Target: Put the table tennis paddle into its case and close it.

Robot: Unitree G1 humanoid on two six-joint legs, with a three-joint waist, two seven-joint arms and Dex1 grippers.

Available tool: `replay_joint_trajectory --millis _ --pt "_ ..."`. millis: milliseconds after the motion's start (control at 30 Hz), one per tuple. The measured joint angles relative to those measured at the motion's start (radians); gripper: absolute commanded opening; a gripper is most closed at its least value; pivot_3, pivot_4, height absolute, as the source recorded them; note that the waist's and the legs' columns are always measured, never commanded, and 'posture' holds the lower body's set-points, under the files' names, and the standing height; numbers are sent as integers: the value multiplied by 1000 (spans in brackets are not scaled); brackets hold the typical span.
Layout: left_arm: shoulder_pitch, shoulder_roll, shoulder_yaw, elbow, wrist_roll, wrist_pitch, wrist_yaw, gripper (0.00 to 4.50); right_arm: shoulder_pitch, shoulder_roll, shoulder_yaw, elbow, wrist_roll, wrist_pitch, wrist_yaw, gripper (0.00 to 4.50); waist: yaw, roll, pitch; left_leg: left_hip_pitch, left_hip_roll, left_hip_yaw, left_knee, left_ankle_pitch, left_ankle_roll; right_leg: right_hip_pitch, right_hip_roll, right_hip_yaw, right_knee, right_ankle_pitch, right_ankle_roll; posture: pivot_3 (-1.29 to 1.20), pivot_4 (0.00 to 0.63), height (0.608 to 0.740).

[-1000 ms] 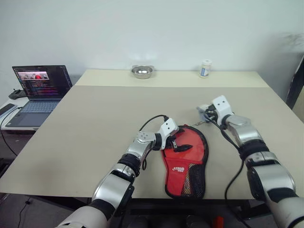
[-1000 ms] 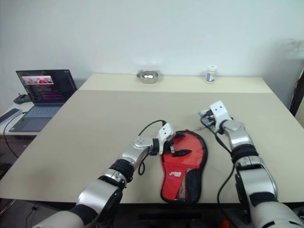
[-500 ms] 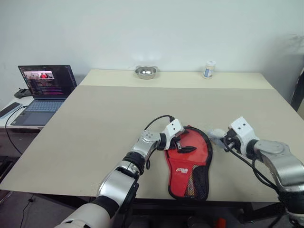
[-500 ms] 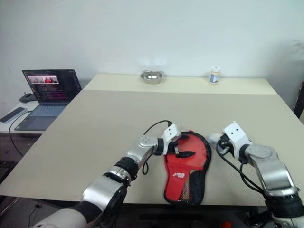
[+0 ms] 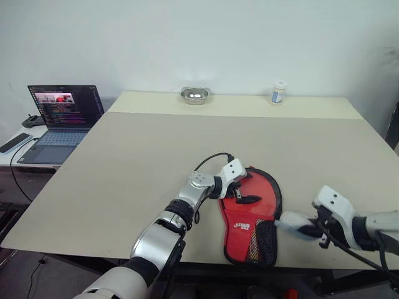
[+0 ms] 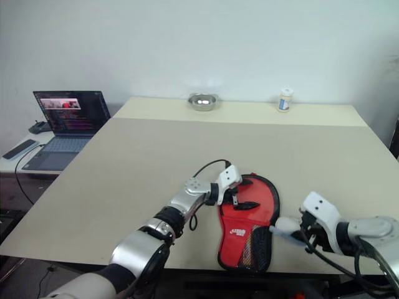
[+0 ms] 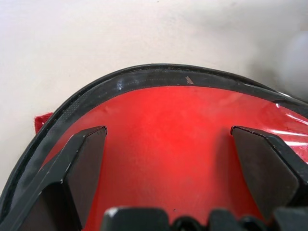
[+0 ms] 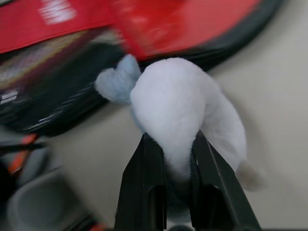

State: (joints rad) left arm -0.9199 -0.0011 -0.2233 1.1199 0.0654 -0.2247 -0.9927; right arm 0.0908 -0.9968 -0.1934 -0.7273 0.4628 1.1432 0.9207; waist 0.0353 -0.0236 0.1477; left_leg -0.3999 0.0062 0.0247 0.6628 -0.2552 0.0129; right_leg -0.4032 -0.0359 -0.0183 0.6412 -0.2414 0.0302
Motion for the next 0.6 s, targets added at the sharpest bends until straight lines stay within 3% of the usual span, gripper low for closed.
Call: replay_joint_trajectory --millis 233,433,600 --pt "-3 -22 0 13 5 -1 23 4500 162 -99 -105 -61 65 -67 83 177 12 -1 -1 0 -4 -4 0 -1 2 4 -5 -3 -3 -2 4 0 150 740" --pt "-3 -41 -4 16 17 -1 23 4500 356 -129 -208 -129 88 -133 152 125 25 2 -3 0 -7 -19 0 -6 3 15 -8 -20 -14 -6 8 0 150 740" --pt "-3 -46 -5 16 19 -2 30 4500 425 -130 -231 -198 159 -141 199 61 25 1 -3 0 -12 -22 0 -7 5 19 -18 -23 -14 -8 11 0 150 740"
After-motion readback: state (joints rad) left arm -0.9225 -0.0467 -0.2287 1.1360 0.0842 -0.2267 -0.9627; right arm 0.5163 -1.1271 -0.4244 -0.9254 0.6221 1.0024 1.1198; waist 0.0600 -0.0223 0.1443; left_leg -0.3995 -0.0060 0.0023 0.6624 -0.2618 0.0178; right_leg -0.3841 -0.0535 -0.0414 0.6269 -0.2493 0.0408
